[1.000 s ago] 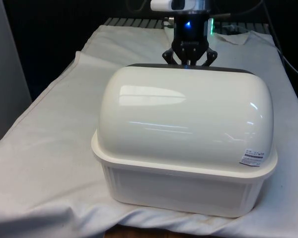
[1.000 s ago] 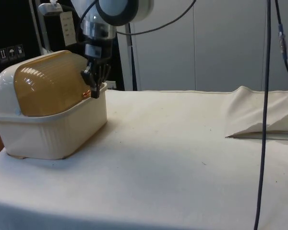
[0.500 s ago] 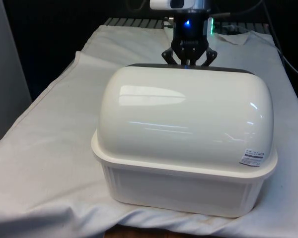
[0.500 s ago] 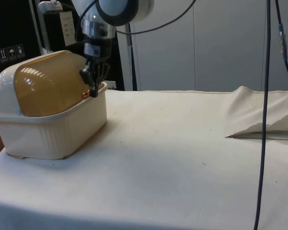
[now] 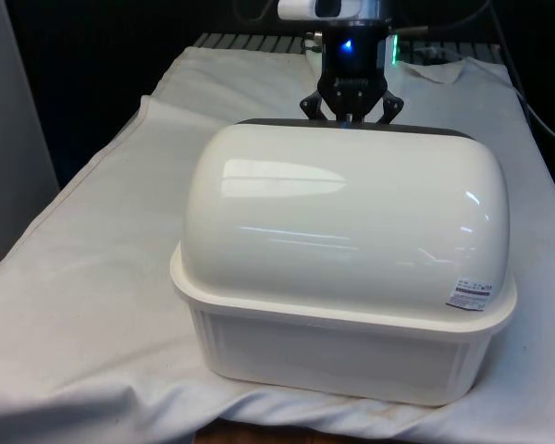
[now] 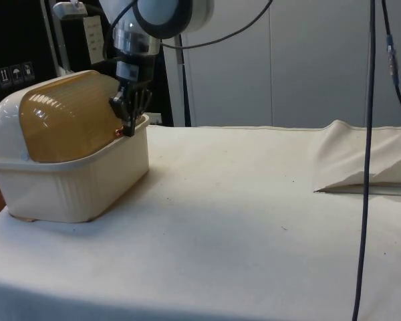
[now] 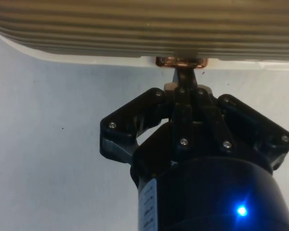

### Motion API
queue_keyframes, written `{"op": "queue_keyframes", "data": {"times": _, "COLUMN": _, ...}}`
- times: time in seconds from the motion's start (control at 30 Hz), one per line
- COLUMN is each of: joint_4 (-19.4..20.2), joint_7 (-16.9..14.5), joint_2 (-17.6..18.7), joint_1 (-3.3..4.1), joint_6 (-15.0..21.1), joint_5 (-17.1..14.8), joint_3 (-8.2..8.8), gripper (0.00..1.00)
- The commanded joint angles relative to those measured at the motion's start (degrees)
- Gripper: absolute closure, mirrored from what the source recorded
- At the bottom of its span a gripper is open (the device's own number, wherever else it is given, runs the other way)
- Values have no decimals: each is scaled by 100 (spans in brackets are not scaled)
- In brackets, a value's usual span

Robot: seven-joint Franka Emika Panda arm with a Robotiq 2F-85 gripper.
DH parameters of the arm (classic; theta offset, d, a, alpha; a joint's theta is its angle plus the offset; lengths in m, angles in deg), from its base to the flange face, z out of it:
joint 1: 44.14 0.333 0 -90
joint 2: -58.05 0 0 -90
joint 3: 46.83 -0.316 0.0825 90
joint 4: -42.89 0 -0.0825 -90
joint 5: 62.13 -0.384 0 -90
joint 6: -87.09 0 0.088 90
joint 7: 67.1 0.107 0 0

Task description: Open the lid, then close it.

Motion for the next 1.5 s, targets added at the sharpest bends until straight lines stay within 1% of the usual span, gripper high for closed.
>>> {"op": "queue_keyframes", "data": {"times": 0.0, "joint_4": 0, "joint_7": 6, "joint_2": 6, "joint_1": 0, "joint_6": 11, "joint_5": 0, "joint_3": 0, "gripper": 100}}
{"op": "queue_keyframes", "data": {"times": 0.03, "joint_4": -23, "joint_7": 52, "joint_2": 52, "joint_1": 11, "joint_6": 86, "joint_5": 0, "joint_3": 17, "gripper": 100}}
{"op": "queue_keyframes", "data": {"times": 0.2, "joint_4": -40, "joint_7": 80, "joint_2": 86, "joint_1": 11, "joint_6": 132, "joint_5": -6, "joint_3": 17, "gripper": 100}}
{"op": "queue_keyframes", "data": {"times": 0.3, "joint_4": -52, "joint_7": 109, "joint_2": 86, "joint_1": 11, "joint_6": 149, "joint_5": 0, "joint_3": 23, "gripper": 100}}
{"op": "queue_keyframes", "data": {"times": 0.33, "joint_4": -6, "joint_7": 63, "joint_2": 29, "joint_1": 0, "joint_6": 74, "joint_5": 0, "joint_3": 6, "gripper": 100}}
{"op": "queue_keyframes", "data": {"times": 0.37, "joint_4": -52, "joint_7": 115, "joint_2": 86, "joint_1": 11, "joint_6": 160, "joint_5": 0, "joint_3": 23, "gripper": 100}}
{"op": "queue_keyframes", "data": {"times": 0.4, "joint_4": -57, "joint_7": 126, "joint_2": 80, "joint_1": 17, "joint_6": 166, "joint_5": 6, "joint_3": 29, "gripper": 100}}
{"op": "queue_keyframes", "data": {"times": 0.63, "joint_4": -52, "joint_7": 212, "joint_2": 6, "joint_1": 34, "joint_6": 275, "joint_5": 52, "joint_3": 69, "gripper": 100}}
{"op": "queue_keyframes", "data": {"times": 0.67, "joint_4": -52, "joint_7": 126, "joint_2": 11, "joint_1": 0, "joint_6": 183, "joint_5": 0, "joint_3": 17, "gripper": 100}}
{"op": "queue_keyframes", "data": {"times": 0.7, "joint_4": -57, "joint_7": 218, "joint_2": 0, "joint_1": 34, "joint_6": 292, "joint_5": 57, "joint_3": 74, "gripper": 100}}
{"op": "queue_keyframes", "data": {"times": 0.97, "joint_4": -52, "joint_7": 281, "joint_2": -74, "joint_1": 40, "joint_6": 458, "joint_5": 63, "joint_3": 86, "gripper": 100}}
{"op": "queue_keyframes", "data": {"times": 1.0, "joint_4": -57, "joint_7": 183, "joint_2": -57, "joint_1": 0, "joint_6": 390, "joint_5": 0, "joint_3": 29, "gripper": 100}}
{"op": "queue_keyframes", "data": {"times": 1.03, "joint_4": -52, "joint_7": 286, "joint_2": -92, "joint_1": 40, "joint_6": 470, "joint_5": 63, "joint_3": 92, "gripper": 100}}
{"op": "queue_keyframes", "data": {"times": 1.13, "joint_4": -52, "joint_7": 309, "joint_2": -143, "joint_1": 40, "joint_6": 504, "joint_5": 63, "joint_3": 92, "gripper": 100}}
{"op": "queue_keyframes", "data": {"times": 1.27, "joint_4": -46, "joint_7": 327, "joint_2": -201, "joint_1": 34, "joint_6": 539, "joint_5": 52, "joint_3": 86, "gripper": 100}}
{"op": "queue_keyframes", "data": {"times": 1.3, "joint_4": -57, "joint_7": 241, "joint_2": -183, "joint_1": 0, "joint_6": 470, "joint_5": 0, "joint_3": 34, "gripper": 100}}
{"op": "queue_keyframes", "data": {"times": 1.33, "joint_4": -52, "joint_7": 327, "joint_2": -218, "joint_1": 29, "joint_6": 544, "joint_5": 52, "joint_3": 86, "gripper": 100}}
{"op": "queue_keyframes", "data": {"times": 1.47, "joint_4": -52, "joint_7": 350, "joint_2": -292, "joint_1": 23, "joint_6": 579, "joint_5": 40, "joint_3": 80, "gripper": 100}}
